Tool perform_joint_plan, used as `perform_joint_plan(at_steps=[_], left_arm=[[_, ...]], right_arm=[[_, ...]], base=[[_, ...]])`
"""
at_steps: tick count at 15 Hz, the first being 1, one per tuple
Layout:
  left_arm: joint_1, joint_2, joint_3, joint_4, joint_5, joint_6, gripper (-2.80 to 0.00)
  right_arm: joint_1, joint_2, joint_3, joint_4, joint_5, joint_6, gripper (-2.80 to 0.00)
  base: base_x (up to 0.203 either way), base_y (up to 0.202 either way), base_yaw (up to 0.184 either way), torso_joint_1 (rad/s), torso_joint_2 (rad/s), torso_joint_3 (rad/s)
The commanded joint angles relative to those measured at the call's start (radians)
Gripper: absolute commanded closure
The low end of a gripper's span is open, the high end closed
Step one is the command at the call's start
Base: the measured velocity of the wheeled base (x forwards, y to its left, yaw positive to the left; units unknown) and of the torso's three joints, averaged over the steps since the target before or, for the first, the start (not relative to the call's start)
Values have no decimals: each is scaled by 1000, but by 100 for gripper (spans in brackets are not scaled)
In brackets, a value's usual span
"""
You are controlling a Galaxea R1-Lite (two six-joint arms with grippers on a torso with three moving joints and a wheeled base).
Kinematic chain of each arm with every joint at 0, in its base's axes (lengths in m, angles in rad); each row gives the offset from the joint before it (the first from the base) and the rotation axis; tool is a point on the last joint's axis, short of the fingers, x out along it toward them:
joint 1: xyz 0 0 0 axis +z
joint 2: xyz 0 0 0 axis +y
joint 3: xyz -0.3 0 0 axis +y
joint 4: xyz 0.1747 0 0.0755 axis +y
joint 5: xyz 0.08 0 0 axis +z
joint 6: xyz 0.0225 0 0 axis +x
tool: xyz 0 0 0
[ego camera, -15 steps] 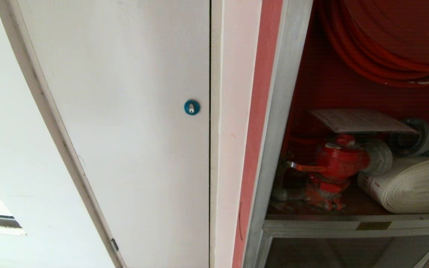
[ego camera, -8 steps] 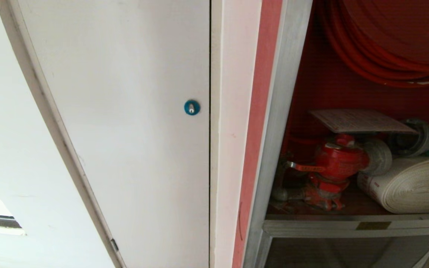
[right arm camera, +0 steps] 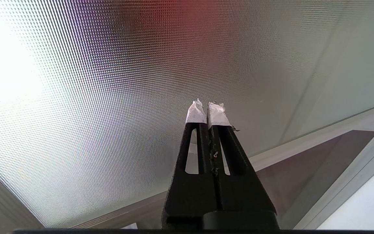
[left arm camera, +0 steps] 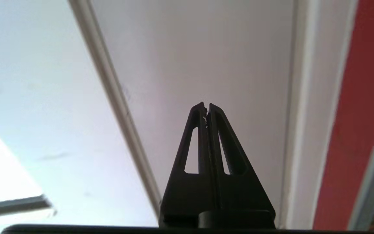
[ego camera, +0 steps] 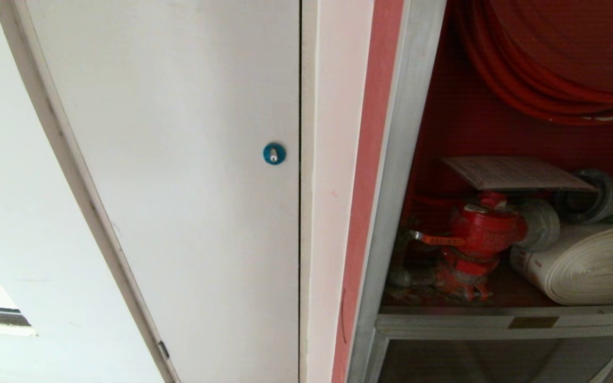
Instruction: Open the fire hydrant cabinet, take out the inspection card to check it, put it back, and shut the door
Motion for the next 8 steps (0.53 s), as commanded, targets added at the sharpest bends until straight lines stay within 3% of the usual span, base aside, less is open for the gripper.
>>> perform_joint_plan(at_steps=[1, 4, 7, 8], left_arm=[[0, -3, 103, -67, 30, 4, 0], [0, -3, 107, -55, 63, 2, 0], [0, -3, 107, 78, 71, -12, 0], [0, -3, 107, 76, 70, -31, 0]], right_arm=[[0, 0, 0, 0, 0, 0, 0], [0, -2, 0, 0, 0, 1, 0], [0, -1, 0, 0, 0, 0, 0], [0, -1, 0, 0, 0, 0, 0]], base=[[0, 0, 0, 0, 0, 0], [0, 0, 0, 0, 0, 0], [0, 0, 0, 0, 0, 0], [0, 0, 0, 0, 0, 0]])
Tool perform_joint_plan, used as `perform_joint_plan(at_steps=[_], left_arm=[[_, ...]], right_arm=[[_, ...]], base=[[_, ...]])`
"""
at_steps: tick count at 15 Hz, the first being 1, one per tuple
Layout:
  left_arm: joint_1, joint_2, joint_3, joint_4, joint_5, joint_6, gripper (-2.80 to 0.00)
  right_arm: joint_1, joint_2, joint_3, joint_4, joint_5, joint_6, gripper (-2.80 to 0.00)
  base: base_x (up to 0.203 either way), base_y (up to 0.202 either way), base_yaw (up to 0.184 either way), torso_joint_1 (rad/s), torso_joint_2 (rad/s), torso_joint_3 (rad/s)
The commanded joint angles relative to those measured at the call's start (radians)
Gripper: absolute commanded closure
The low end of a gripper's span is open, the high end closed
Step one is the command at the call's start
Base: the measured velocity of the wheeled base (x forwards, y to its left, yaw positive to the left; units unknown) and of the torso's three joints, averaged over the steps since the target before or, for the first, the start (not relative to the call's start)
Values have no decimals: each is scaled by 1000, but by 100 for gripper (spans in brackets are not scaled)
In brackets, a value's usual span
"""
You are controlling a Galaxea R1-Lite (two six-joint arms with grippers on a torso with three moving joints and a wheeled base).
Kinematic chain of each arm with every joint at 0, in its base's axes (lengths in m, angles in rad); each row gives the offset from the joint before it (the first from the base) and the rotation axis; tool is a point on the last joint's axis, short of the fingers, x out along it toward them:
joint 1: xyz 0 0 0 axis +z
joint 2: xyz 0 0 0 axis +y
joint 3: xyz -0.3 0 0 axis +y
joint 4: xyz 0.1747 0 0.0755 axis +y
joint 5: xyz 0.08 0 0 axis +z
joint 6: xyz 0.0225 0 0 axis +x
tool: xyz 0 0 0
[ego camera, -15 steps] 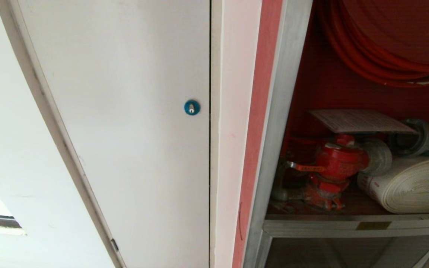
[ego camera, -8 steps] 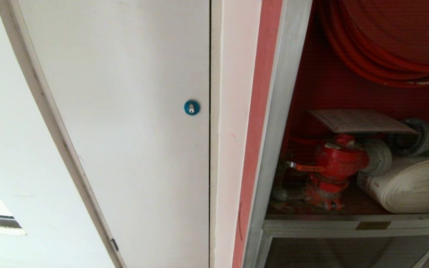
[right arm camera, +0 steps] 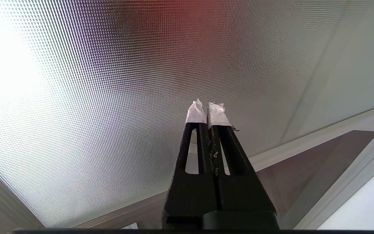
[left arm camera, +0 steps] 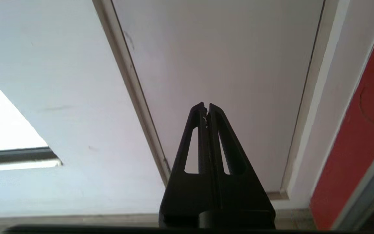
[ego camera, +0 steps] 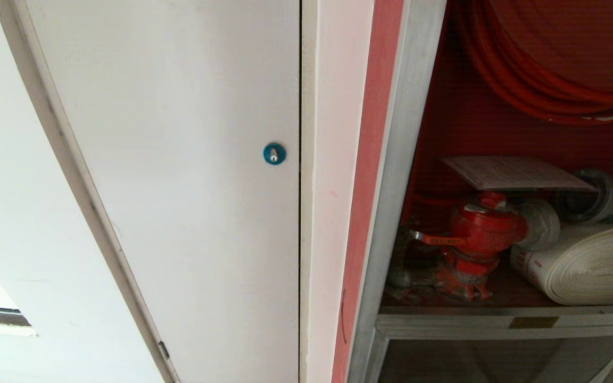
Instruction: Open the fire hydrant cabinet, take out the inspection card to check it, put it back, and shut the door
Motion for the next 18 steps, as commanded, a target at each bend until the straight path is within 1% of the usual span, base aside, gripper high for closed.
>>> perform_joint_plan(at_steps=[1, 2, 8, 16, 18], left_arm=[[0, 2, 8, 3, -4, -46, 0], [0, 2, 8, 3, -2, -66, 0], [0, 2, 7, 3, 1, -86, 0], [0, 2, 7, 3, 1, -87, 0], [0, 2, 7, 3, 1, -87, 0]], right_arm=[[0, -2, 0, 0, -1, -1, 0], [0, -2, 0, 0, 0, 0, 0], [0, -2, 0, 0, 0, -1, 0], [0, -2, 0, 0, 0, 0, 0], [0, -1, 0, 0, 0, -1, 0]], base=[[0, 0, 0, 0, 0, 0], [0, 0, 0, 0, 0, 0], [0, 0, 0, 0, 0, 0], [0, 0, 0, 0, 0, 0], [-102, 0, 4, 16, 7, 0]])
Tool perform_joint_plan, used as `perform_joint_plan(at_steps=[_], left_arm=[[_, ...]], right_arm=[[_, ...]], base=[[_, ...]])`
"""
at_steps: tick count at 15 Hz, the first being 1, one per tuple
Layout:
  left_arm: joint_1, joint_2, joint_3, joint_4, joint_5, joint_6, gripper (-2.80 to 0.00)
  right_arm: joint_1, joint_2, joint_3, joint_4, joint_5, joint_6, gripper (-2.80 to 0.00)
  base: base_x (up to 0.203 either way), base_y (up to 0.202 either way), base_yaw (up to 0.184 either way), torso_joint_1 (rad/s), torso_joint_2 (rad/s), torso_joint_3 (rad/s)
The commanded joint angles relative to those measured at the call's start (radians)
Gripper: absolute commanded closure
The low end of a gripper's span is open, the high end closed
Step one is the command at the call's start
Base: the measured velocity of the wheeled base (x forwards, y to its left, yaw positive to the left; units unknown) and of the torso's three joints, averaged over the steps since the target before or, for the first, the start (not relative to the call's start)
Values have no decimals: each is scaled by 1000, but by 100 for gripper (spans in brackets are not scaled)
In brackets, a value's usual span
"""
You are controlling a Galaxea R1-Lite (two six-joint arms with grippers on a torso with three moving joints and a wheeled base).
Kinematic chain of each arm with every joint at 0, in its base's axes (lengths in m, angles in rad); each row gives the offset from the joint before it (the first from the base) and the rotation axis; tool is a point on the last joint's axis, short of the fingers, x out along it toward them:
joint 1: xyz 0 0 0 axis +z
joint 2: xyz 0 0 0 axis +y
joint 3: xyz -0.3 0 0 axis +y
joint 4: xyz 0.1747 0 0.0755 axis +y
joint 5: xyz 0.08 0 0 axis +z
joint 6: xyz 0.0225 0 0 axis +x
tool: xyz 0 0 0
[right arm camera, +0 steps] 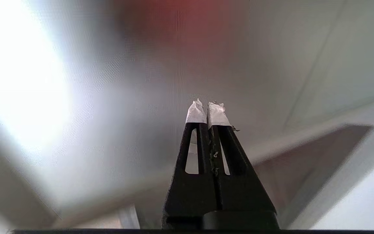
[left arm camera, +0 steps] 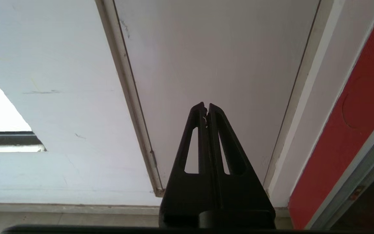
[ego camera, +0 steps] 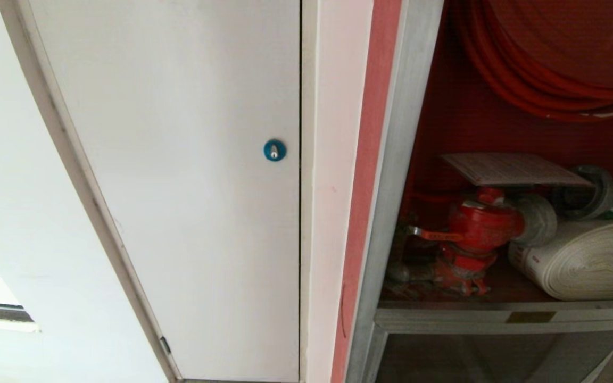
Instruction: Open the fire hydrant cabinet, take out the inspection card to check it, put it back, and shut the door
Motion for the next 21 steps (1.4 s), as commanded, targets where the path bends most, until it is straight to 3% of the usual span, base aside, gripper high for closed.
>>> perform_joint_plan(at_steps=[1, 21], left_arm=[[0, 2, 6, 0, 0, 0, 0], [0, 2, 6, 0, 0, -1, 0]], right_arm=[[0, -1, 0, 0, 0, 0, 0], [0, -2, 0, 0, 0, 0, 0]], base=[[-179, 0, 1, 0, 3, -4], [-196, 0, 1, 0, 1, 2]])
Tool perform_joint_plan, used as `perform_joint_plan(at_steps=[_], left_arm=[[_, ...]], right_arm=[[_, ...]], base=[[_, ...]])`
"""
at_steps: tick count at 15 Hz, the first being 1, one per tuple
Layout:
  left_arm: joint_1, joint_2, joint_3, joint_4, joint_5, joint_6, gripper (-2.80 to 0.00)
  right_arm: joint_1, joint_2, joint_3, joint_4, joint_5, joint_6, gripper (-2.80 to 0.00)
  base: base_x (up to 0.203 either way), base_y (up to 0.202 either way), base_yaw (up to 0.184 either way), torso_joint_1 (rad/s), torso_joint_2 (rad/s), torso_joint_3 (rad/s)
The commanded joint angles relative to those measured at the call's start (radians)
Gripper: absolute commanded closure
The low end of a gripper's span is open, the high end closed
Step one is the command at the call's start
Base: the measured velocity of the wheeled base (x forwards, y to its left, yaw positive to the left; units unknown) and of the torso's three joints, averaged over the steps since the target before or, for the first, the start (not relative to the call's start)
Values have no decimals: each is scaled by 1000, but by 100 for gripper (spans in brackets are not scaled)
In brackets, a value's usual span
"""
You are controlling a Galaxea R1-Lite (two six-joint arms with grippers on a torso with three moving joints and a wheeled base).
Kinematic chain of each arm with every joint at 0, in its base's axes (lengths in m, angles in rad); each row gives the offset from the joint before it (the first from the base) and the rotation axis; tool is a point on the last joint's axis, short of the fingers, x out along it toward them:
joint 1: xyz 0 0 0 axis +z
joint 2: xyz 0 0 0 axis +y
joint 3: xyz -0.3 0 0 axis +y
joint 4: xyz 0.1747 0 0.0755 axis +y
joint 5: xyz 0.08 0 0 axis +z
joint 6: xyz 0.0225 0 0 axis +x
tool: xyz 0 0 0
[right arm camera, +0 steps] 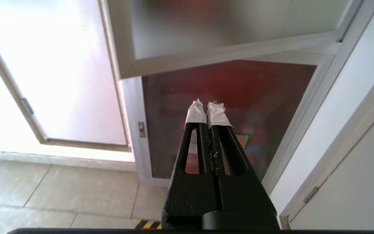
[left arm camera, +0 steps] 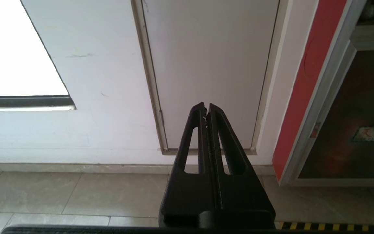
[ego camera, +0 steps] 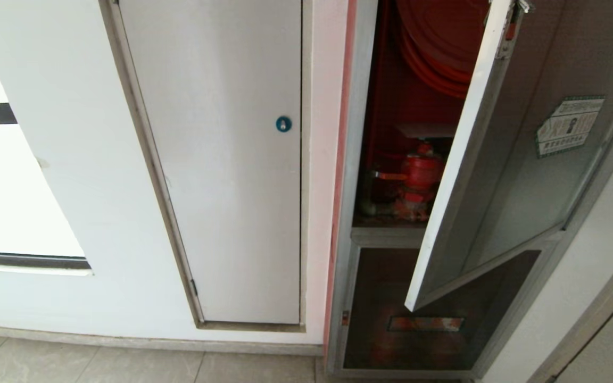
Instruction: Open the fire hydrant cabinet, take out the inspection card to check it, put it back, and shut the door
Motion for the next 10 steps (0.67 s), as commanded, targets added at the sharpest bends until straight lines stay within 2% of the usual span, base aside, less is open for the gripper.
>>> perform_joint_plan(at_steps=[1, 6, 10], left_arm=[[0, 1, 6, 0, 0, 0, 0], [0, 1, 6, 0, 0, 2, 0], [0, 1, 6, 0, 0, 2, 0]], right_arm=[[0, -2, 0, 0, 0, 1, 0], [0, -2, 0, 0, 0, -1, 0], [0, 0, 0, 0, 0, 1, 0]], base=[[-195, 0, 4, 2, 2, 2], [-190, 0, 1, 3, 3, 3], [-22, 0, 0, -3, -4, 2]])
